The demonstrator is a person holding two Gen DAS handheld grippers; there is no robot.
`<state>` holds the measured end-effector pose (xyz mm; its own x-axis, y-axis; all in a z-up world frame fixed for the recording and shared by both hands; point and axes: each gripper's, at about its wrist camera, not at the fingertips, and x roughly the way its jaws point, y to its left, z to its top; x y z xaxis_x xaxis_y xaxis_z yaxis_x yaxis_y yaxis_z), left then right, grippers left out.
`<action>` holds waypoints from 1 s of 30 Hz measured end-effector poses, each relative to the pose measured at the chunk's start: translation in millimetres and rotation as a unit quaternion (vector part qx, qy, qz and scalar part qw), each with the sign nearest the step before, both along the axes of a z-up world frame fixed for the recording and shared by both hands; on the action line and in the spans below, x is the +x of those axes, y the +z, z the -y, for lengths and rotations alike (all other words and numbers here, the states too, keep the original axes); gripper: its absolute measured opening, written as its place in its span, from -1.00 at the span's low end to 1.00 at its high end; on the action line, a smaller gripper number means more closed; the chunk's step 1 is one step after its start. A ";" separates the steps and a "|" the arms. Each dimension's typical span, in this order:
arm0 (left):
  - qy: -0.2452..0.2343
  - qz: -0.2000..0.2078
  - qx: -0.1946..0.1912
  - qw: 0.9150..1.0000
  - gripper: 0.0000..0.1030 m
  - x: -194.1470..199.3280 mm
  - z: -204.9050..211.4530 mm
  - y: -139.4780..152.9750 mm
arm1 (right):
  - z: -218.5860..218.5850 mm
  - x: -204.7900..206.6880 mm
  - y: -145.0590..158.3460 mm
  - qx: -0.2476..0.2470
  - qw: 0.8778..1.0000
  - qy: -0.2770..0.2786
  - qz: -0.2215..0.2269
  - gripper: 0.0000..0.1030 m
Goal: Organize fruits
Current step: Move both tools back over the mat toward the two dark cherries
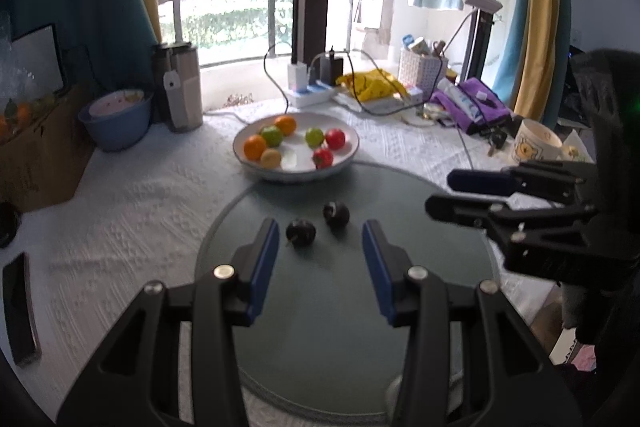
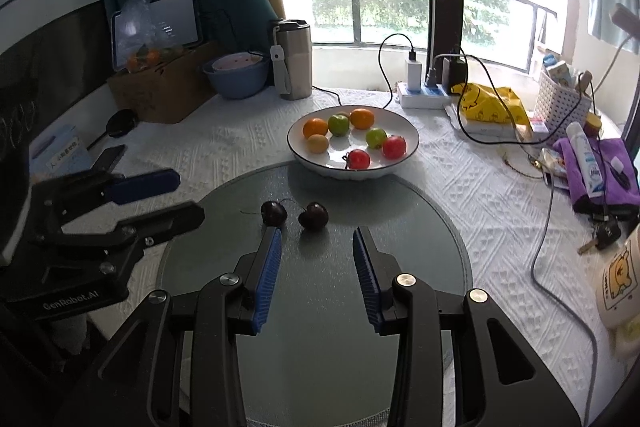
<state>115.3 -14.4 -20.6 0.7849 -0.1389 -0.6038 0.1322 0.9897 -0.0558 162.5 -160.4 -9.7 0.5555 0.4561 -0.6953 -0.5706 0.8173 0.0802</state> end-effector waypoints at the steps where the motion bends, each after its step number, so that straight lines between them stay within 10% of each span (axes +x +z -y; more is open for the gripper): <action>1: 0.001 -0.005 -0.001 1.000 -0.12 0.3 0.3 -3.9 | 1.1 0.4 -2.0 0.001 1.000 0.001 -0.002 -0.23; 21: 0.017 -0.086 -0.027 0.996 -0.10 48.7 -12.2 -56.4 | -15.1 55.1 -59.9 0.002 0.997 0.023 -0.073 -0.20; 25: 0.025 -0.100 -0.031 0.994 -0.10 58.8 -18.3 -65.3 | -21.9 67.5 -66.3 0.006 0.996 0.034 -0.083 0.29; 30: 0.018 -0.116 -0.040 0.992 -0.10 68.3 -21.4 -71.9 | -34.0 79.3 -75.6 0.003 0.994 0.052 -0.096 0.29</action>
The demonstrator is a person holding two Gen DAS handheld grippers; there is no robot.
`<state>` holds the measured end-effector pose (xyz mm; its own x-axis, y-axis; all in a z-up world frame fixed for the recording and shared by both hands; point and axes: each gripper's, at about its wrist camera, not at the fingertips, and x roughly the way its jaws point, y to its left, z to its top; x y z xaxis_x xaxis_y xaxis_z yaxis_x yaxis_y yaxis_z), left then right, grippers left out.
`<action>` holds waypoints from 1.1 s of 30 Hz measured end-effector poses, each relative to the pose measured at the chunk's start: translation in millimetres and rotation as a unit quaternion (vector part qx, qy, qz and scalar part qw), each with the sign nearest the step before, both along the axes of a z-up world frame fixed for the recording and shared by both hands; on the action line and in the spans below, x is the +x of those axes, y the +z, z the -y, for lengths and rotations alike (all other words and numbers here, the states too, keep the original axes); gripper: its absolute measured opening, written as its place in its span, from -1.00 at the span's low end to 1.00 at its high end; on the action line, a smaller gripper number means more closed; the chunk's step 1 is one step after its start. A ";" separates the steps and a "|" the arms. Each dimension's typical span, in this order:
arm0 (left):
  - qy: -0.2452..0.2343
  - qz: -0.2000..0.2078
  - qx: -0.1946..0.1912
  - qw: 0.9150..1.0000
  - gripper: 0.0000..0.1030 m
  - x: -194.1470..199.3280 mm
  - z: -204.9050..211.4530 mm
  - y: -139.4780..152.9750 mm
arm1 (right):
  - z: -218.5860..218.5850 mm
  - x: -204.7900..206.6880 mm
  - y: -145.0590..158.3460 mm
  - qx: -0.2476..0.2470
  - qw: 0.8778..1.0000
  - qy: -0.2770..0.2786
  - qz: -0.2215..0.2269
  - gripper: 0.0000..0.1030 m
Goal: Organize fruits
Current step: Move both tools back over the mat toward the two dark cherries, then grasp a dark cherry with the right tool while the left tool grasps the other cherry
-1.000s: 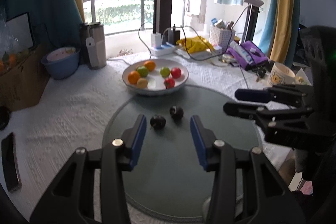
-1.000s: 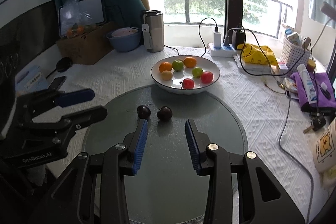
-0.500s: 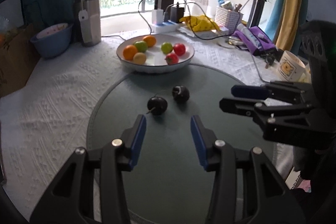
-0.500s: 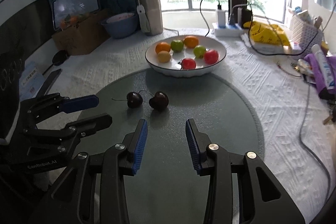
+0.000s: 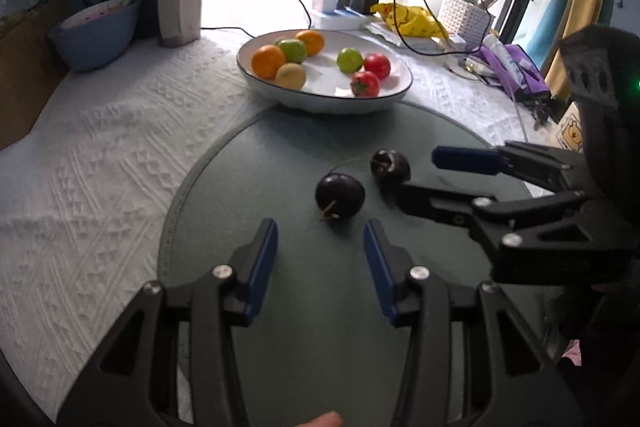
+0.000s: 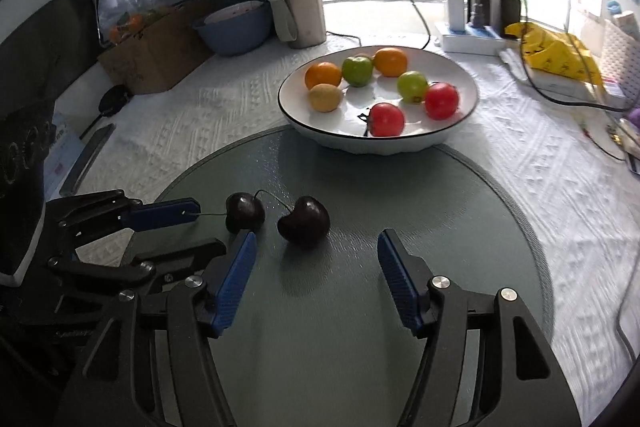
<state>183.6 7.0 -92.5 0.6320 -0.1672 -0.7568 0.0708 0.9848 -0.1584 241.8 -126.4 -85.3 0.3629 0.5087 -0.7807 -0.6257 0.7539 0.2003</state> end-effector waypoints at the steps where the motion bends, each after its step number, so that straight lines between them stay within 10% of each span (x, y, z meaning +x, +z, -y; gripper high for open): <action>1: -0.001 -0.001 -0.003 1.000 -0.10 1.3 -0.8 -0.3 | -2.1 2.4 -1.7 -0.002 1.000 0.003 -0.002 0.29; 8: 0.006 0.004 -0.006 1.000 -0.10 5.2 -6.0 -2.3 | -12.6 9.7 -4.6 -0.011 0.999 0.031 -0.006 0.26; 18: 0.005 0.004 -0.003 1.000 -0.09 9.6 -3.1 -1.7 | -14.8 15.7 -4.9 -0.009 0.999 0.044 -0.007 -0.38; 33: -0.011 0.006 0.056 0.998 -0.09 22.9 22.2 0.4 | 30.4 27.1 6.2 0.009 1.000 -0.007 0.011 -0.38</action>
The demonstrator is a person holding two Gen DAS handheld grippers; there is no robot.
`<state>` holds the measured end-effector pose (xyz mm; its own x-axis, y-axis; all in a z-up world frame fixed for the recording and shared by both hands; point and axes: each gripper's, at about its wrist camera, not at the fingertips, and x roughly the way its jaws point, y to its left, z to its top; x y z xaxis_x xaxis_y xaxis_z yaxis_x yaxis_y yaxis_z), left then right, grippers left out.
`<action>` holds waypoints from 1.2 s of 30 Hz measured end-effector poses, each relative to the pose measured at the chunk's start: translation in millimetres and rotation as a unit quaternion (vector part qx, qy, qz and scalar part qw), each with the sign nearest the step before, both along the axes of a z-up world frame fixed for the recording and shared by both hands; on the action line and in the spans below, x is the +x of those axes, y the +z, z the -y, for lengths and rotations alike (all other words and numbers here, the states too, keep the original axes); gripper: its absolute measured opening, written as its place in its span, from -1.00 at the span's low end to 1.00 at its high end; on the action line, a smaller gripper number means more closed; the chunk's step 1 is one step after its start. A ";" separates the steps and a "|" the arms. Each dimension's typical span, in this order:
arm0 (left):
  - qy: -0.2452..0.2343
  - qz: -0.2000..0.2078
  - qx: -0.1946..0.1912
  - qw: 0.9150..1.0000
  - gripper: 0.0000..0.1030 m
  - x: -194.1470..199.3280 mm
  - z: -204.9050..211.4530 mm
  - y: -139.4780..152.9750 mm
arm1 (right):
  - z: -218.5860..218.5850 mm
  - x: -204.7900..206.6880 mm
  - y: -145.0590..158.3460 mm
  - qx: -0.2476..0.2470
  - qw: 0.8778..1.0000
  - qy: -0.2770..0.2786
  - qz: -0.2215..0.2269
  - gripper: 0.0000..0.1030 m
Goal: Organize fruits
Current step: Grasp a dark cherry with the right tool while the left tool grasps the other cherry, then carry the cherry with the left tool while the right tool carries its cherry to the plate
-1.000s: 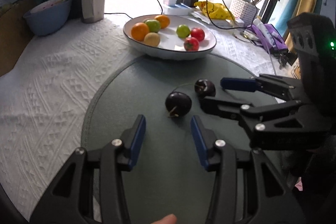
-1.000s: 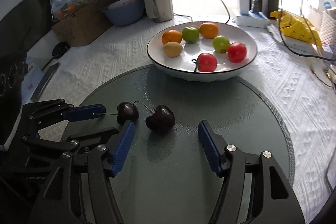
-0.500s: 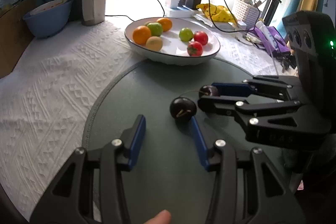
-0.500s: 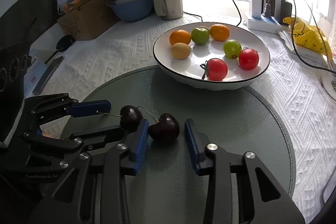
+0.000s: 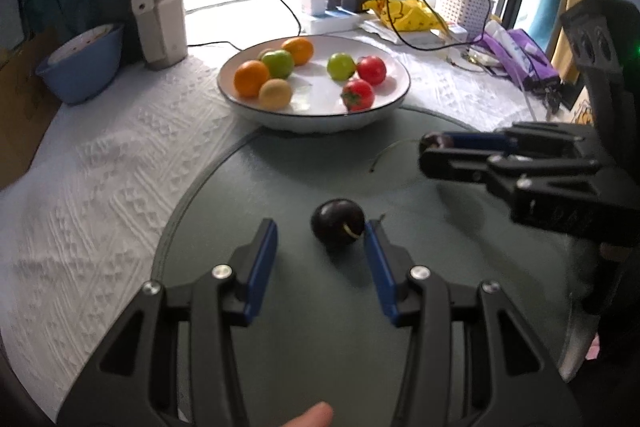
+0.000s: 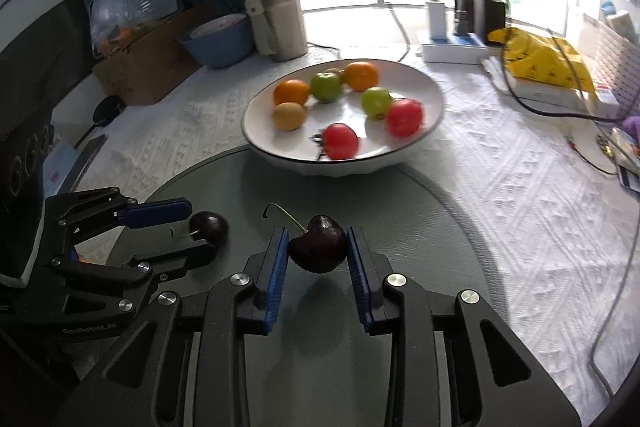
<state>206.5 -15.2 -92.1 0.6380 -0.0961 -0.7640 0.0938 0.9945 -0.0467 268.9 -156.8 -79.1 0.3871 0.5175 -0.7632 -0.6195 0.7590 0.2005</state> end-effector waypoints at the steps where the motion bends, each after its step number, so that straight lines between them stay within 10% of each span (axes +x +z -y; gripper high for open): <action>1: -0.001 -0.001 0.003 1.000 -0.09 1.1 1.4 -0.5 | 3.4 0.8 0.6 0.001 1.000 -0.003 0.000 -0.38; 21: -0.036 -0.006 0.018 0.999 -0.43 8.7 14.4 -3.1 | 21.2 2.3 14.8 0.002 0.999 -0.030 0.018 -0.38; 36: -0.046 0.067 -0.013 0.997 -0.43 20.8 9.9 36.0 | 17.7 9.0 37.0 0.000 0.998 -0.033 0.044 -0.38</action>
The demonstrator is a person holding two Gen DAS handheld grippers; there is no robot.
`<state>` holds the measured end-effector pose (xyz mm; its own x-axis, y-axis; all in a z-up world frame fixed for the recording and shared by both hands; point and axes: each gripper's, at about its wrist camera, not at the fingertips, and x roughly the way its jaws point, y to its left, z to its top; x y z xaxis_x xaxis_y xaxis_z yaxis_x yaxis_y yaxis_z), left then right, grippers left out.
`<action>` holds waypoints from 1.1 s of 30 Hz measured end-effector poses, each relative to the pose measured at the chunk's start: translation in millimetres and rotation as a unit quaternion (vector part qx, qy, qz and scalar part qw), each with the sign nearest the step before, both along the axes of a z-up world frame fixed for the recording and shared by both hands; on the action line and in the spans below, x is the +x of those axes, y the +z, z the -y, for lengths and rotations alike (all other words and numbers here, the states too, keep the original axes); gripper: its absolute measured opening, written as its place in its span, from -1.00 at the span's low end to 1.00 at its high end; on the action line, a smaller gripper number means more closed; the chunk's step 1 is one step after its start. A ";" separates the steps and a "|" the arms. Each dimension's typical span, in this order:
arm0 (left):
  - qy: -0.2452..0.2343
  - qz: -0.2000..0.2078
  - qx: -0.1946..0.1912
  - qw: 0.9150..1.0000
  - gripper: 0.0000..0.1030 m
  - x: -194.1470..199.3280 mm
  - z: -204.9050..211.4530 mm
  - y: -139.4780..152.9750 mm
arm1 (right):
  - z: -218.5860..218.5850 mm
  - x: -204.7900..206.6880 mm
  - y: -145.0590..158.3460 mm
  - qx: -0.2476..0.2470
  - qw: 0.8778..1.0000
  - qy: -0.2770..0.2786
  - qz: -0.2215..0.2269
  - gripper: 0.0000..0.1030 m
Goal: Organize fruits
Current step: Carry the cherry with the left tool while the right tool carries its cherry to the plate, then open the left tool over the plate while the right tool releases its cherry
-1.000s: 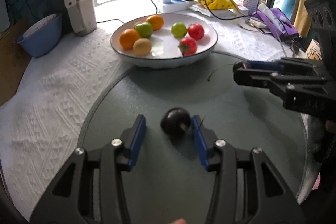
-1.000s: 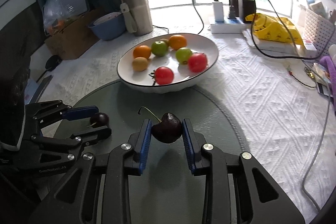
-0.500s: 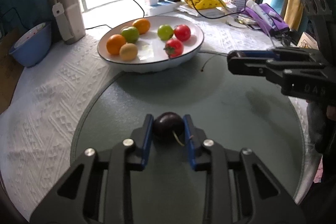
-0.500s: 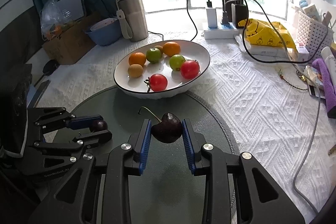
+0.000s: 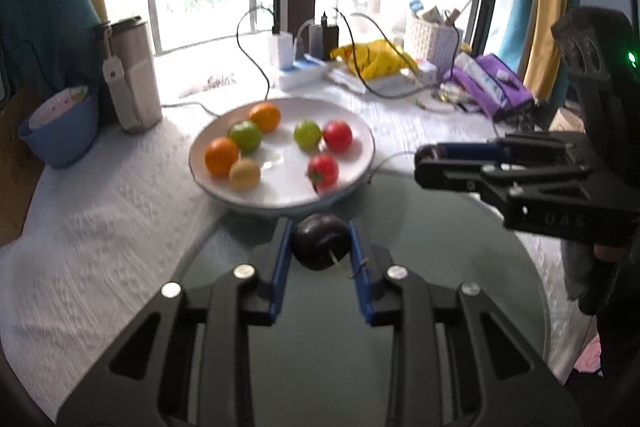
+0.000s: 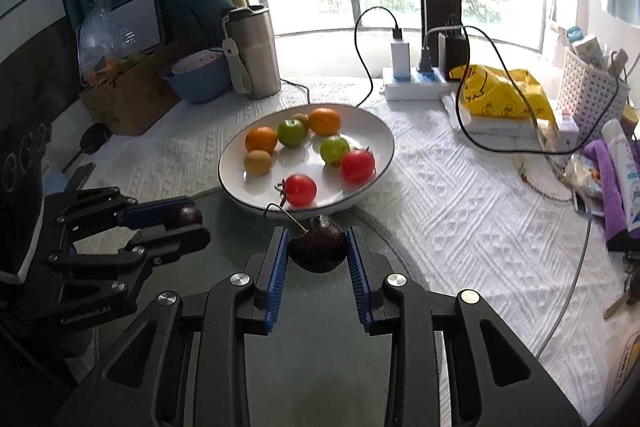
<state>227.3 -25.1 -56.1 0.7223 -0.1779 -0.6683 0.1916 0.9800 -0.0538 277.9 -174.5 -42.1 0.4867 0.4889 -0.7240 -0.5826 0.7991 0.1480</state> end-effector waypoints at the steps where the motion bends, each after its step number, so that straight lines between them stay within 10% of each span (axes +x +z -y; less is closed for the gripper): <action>1: 0.001 0.002 -0.001 1.000 -0.43 3.9 -0.5 1.2 | -0.7 1.1 1.1 0.000 1.000 0.001 0.001 -0.38; 33: 0.003 -0.024 -0.016 1.000 -0.41 70.4 -9.2 -17.7 | -27.8 58.7 -24.7 -0.002 1.000 0.003 -0.025 -0.38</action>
